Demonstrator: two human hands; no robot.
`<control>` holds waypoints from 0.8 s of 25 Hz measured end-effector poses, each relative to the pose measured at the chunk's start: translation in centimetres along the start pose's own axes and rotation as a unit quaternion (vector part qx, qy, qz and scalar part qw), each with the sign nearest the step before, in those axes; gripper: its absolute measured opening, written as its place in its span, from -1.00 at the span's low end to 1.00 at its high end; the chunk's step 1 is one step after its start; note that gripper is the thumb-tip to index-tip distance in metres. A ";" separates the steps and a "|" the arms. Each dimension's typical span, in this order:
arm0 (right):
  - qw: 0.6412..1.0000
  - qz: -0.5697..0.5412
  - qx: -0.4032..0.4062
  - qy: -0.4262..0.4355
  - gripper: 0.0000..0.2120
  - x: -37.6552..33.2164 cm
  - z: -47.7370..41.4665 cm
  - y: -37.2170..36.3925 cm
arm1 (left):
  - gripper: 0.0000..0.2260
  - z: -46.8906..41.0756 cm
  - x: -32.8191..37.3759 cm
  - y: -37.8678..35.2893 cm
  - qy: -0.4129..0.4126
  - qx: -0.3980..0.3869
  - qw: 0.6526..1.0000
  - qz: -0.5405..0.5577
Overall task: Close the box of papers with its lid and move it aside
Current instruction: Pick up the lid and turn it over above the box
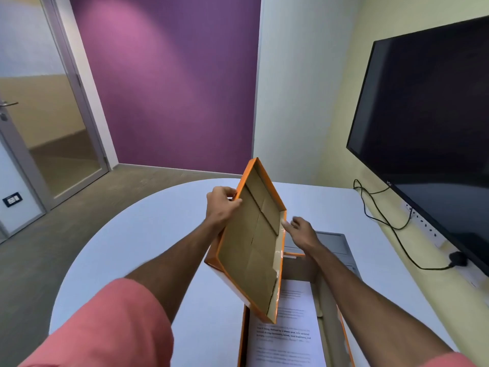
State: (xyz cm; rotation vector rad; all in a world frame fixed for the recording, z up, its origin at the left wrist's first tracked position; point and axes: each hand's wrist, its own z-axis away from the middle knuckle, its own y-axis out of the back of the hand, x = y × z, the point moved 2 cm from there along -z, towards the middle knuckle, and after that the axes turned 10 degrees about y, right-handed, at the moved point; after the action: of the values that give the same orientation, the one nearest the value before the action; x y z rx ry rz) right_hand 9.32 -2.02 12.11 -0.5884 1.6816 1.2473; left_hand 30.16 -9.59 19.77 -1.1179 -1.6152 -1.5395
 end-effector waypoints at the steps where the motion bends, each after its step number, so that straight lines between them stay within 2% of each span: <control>1: 1.000 -0.024 -0.004 0.020 -0.43 -1.6 -0.1 -0.1 | -0.74 0.6 0.4 -0.6 0.007 0.007 1.000 0.008; 6: 0.984 -0.176 -0.019 0.015 -0.69 -8.9 -0.7 -0.9 | -0.52 2.7 2.6 -2.9 0.018 -0.011 0.998 0.065; 11: 0.988 -0.148 0.028 -0.037 -0.84 -10.8 -1.2 -1.2 | -0.49 3.1 2.8 -3.3 0.036 -0.041 0.991 0.119; 13: 0.984 -0.163 0.046 -0.058 -0.88 -10.9 -1.2 -0.9 | -0.48 2.9 2.4 -3.2 0.073 -0.083 0.980 0.166; 16: 0.966 -0.237 0.076 -0.069 -0.88 -11.0 -1.0 0.0 | -0.60 2.1 0.5 -3.2 0.170 -0.110 0.948 0.246; 20: 0.949 -0.292 0.102 -0.056 -0.85 -11.2 -0.9 2.2 | -0.69 1.8 -3.2 -2.9 0.251 -0.143 0.947 0.138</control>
State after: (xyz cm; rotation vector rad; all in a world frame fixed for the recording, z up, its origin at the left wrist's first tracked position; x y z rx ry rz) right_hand 12.29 -3.66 23.00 -0.7972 1.3748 0.6577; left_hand 29.20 -8.11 15.48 -0.9424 -0.8787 -1.7227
